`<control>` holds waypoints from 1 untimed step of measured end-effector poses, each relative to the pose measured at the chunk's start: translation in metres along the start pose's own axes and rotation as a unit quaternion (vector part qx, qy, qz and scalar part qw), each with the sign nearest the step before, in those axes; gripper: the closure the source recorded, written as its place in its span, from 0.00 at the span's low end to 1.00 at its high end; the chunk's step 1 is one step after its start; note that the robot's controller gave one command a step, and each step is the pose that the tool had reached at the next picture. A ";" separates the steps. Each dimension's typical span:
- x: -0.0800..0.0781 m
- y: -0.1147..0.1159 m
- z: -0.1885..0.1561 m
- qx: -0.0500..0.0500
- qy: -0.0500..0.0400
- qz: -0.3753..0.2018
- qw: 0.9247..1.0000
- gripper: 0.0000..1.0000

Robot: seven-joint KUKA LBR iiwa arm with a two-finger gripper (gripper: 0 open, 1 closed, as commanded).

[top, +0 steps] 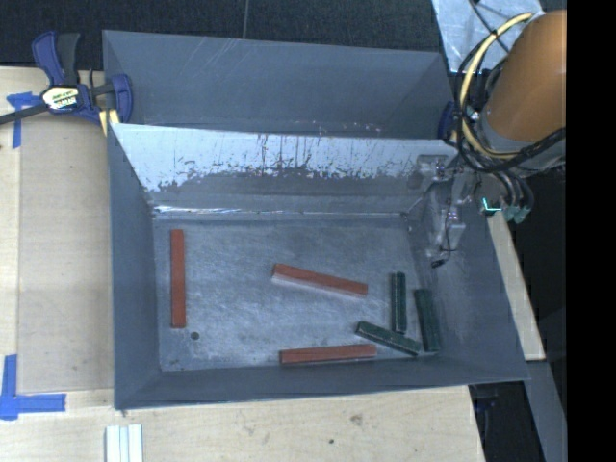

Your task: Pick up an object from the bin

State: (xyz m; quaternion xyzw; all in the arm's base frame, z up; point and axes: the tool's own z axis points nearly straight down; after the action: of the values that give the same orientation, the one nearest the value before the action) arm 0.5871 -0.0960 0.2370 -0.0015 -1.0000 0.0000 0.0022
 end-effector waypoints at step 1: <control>0.003 0.045 0.151 -0.001 0.000 -0.050 0.999 0.00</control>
Offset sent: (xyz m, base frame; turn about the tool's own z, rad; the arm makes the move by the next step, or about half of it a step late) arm -0.0024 0.0441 -0.1462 -0.1017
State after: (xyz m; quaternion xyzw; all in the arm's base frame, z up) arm 0.5835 -0.0510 0.0861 0.0486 -0.9988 -0.0007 0.0021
